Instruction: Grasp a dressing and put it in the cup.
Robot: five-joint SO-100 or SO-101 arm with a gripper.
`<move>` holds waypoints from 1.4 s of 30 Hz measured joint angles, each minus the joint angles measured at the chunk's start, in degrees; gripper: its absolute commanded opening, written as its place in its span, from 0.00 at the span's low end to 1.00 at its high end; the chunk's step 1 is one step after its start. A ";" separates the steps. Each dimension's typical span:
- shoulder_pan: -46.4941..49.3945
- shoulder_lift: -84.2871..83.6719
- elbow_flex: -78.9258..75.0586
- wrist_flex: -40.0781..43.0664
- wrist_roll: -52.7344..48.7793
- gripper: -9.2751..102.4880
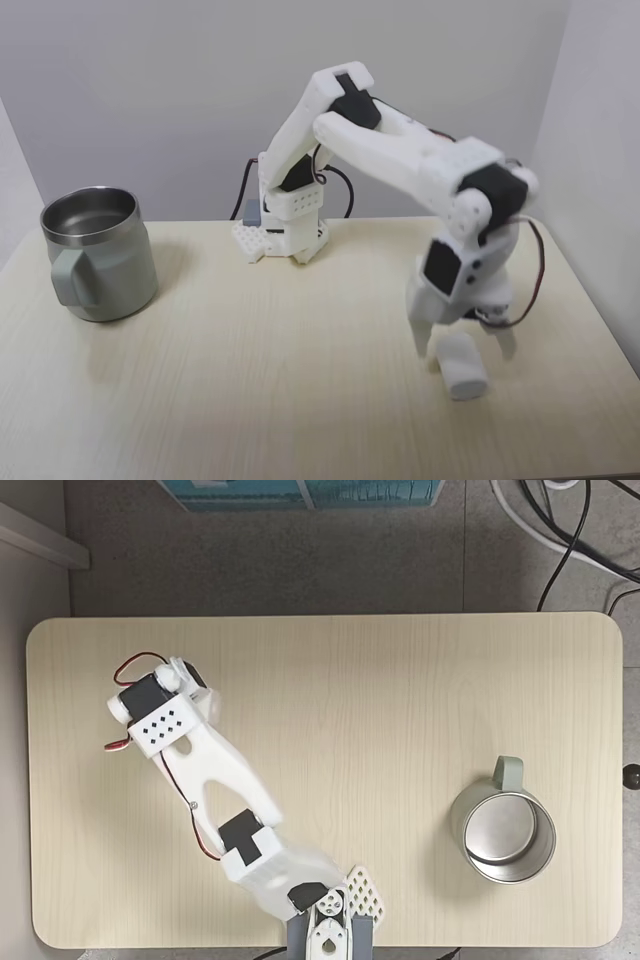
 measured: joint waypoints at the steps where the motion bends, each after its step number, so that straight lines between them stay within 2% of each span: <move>1: 0.26 0.18 -0.79 -1.23 0.18 0.40; 6: -2.46 0.97 -4.22 -5.80 0.79 0.37; 9: -2.37 2.20 -4.39 -7.47 1.93 0.27; 13: -3.60 2.55 -4.39 -9.14 3.08 0.08; 29: -3.87 1.05 -4.39 -9.67 8.61 0.08; 42: -5.54 -13.18 8.61 4.75 15.29 0.08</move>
